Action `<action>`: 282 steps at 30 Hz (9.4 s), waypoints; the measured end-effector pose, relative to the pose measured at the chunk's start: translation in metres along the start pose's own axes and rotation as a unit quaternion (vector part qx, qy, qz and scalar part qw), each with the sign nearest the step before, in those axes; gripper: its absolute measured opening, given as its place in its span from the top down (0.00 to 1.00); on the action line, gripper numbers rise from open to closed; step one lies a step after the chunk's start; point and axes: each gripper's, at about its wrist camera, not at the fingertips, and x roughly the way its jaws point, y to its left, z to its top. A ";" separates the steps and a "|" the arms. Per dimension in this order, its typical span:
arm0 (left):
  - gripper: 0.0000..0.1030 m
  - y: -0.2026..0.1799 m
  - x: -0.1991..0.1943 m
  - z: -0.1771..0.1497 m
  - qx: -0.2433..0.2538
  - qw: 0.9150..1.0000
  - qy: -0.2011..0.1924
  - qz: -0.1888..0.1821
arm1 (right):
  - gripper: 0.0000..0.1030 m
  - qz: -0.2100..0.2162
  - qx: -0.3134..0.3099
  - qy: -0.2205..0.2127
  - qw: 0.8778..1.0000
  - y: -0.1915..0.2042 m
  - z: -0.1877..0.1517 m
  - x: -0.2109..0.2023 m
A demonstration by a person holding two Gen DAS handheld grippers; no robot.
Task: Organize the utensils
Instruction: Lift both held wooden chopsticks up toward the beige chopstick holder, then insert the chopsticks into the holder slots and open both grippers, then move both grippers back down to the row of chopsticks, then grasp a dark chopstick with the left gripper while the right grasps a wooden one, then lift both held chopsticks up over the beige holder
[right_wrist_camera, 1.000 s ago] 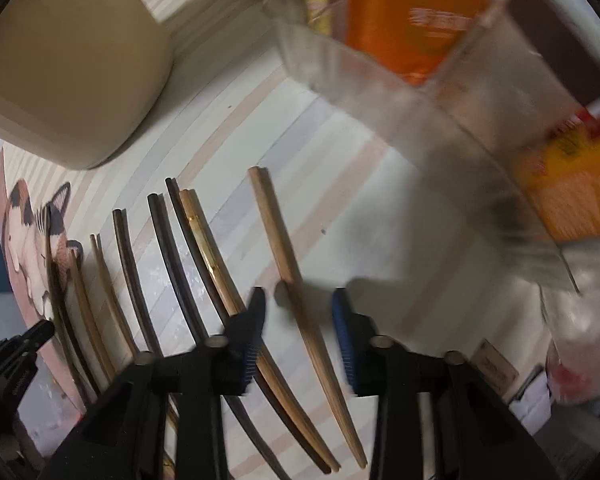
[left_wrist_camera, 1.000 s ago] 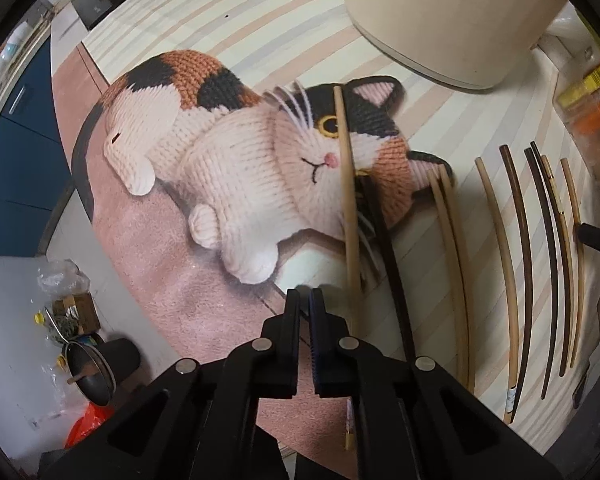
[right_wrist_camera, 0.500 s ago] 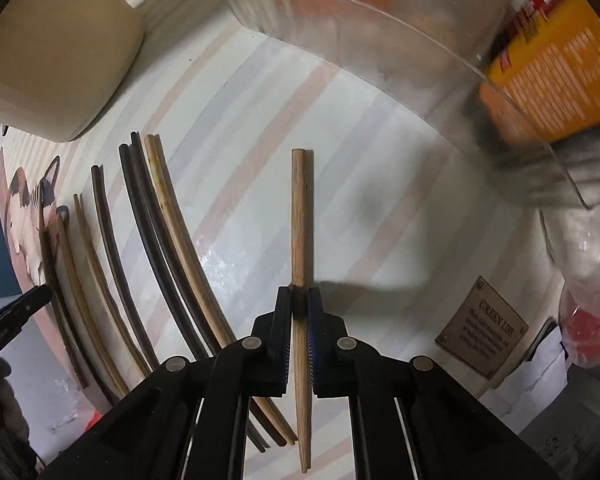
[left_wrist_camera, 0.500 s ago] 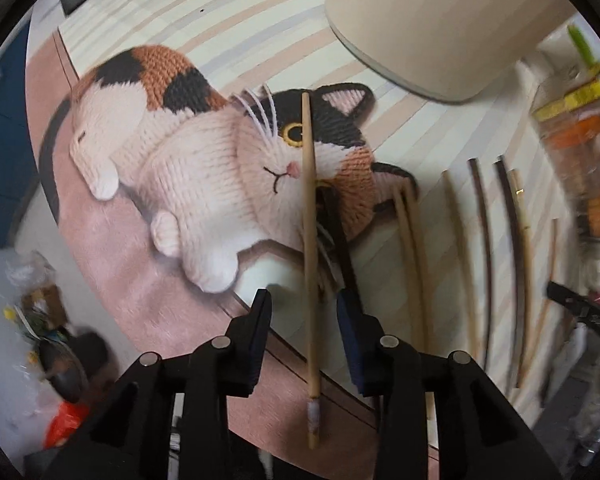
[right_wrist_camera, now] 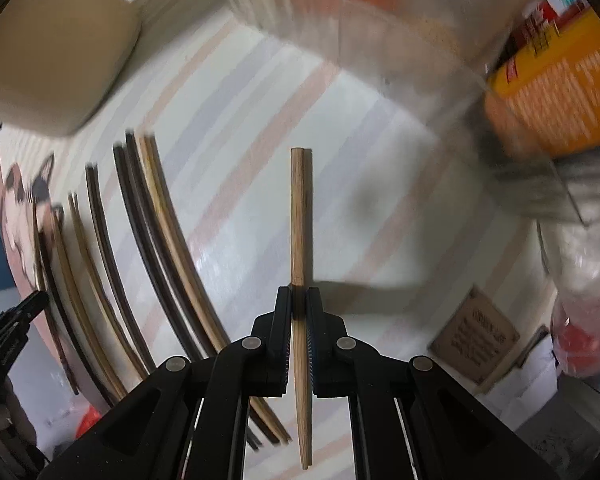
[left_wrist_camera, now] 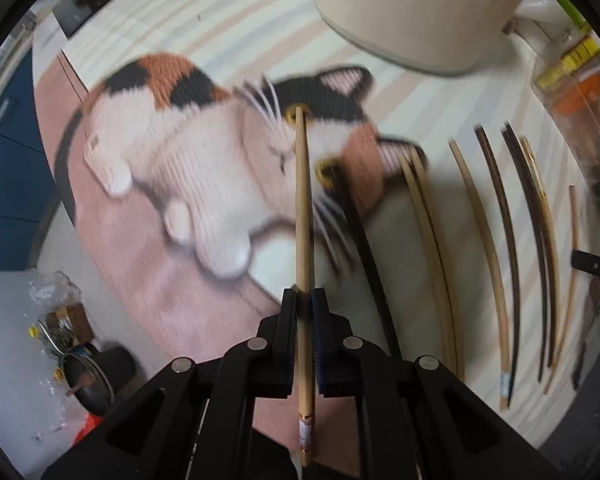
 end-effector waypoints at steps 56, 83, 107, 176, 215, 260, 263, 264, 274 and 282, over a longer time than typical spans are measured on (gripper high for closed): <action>0.96 -0.012 -0.161 0.014 0.013 0.982 -0.188 -0.030 | 0.93 0.070 0.017 -0.194 0.978 0.042 -0.027 -0.148; 0.96 -0.009 -0.353 0.163 -0.015 0.913 -0.392 -0.115 | 0.93 0.106 0.020 -0.447 0.888 0.147 0.102 -0.389; 0.96 -0.035 -0.275 0.249 0.005 0.938 -0.323 -0.124 | 0.93 0.086 0.014 -0.453 0.887 0.174 0.187 -0.333; 0.96 -0.041 -0.005 0.032 0.062 0.996 -0.061 0.021 | 0.92 0.004 -0.052 -0.053 0.997 0.069 0.022 -0.027; 0.91 -0.053 -0.003 0.100 0.205 0.976 -0.071 -0.025 | 0.77 -0.034 0.155 0.003 0.987 0.031 0.036 -0.017; 0.96 -0.039 -0.064 0.052 0.092 0.986 -0.133 -0.043 | 0.94 -0.018 0.099 -0.140 0.985 0.043 -0.004 -0.070; 0.96 -0.033 -0.089 0.040 0.091 0.983 -0.153 -0.052 | 0.94 -0.004 0.102 -0.165 0.981 0.045 -0.014 -0.087; 0.96 -0.027 -0.095 0.034 0.092 0.982 -0.158 -0.054 | 0.94 0.002 0.102 -0.175 0.979 0.047 -0.019 -0.094; 0.96 -0.030 -0.155 0.011 0.098 0.966 -0.228 -0.065 | 0.94 0.022 0.080 -0.238 0.968 0.062 -0.041 -0.131; 0.96 -0.028 -0.196 0.011 0.095 0.953 -0.276 -0.076 | 0.94 0.036 0.067 -0.294 0.953 0.070 -0.047 -0.179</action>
